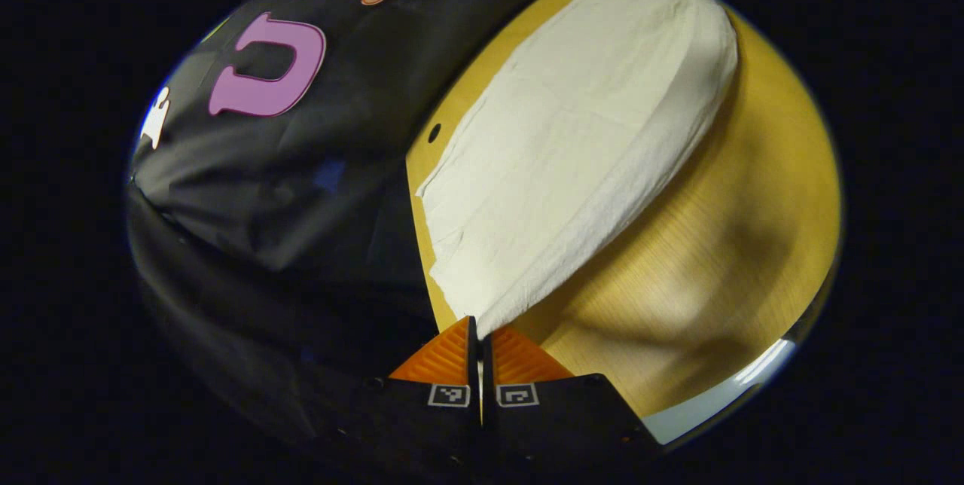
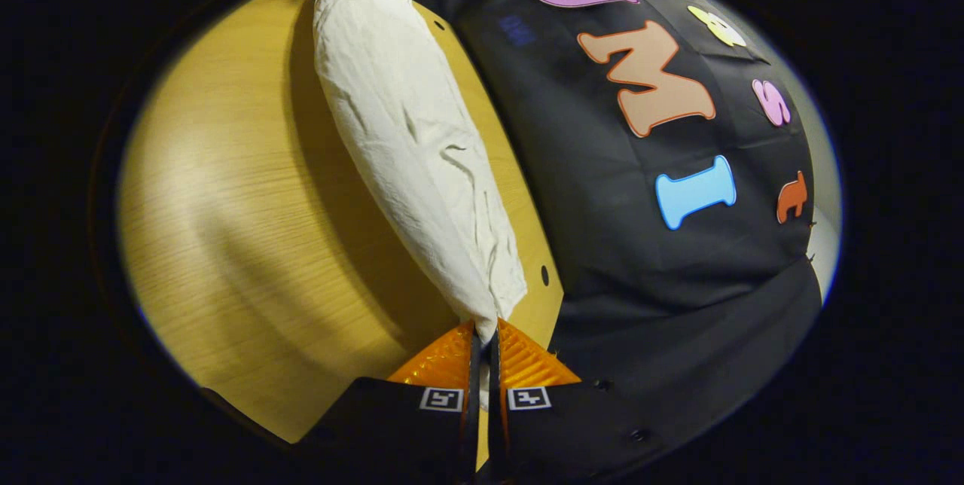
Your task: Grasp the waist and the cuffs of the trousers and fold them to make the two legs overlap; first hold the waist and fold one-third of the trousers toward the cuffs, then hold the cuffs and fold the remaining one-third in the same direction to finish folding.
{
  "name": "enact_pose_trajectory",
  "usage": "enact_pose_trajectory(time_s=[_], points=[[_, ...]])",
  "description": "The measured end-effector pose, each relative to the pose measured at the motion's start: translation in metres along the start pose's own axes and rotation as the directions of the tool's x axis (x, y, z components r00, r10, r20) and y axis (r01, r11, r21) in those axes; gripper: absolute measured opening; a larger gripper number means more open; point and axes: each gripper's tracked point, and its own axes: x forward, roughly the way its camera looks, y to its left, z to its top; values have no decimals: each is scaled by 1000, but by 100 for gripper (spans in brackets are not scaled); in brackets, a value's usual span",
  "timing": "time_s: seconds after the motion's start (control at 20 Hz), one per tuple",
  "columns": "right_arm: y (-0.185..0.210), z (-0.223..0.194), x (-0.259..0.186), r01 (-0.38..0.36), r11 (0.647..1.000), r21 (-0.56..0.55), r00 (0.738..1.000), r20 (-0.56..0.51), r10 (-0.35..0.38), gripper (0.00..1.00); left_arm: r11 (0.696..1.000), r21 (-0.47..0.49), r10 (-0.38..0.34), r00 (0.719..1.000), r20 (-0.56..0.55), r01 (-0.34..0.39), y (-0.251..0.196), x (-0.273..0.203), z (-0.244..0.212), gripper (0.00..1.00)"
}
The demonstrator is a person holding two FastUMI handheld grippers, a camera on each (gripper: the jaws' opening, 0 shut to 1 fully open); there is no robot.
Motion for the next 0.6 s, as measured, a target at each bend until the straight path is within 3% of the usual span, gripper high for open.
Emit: enact_pose_trajectory(time_s=[0.35,0.6], points=[[-75,34,3,140,980,142,984,93,-154,7,984,-83,162,986,29,-159,62,-4,57,0],[-105,51,29,196,949,246,969,100,-226,7,958,-179,235,971,41,-224,94,-1,87,0]])
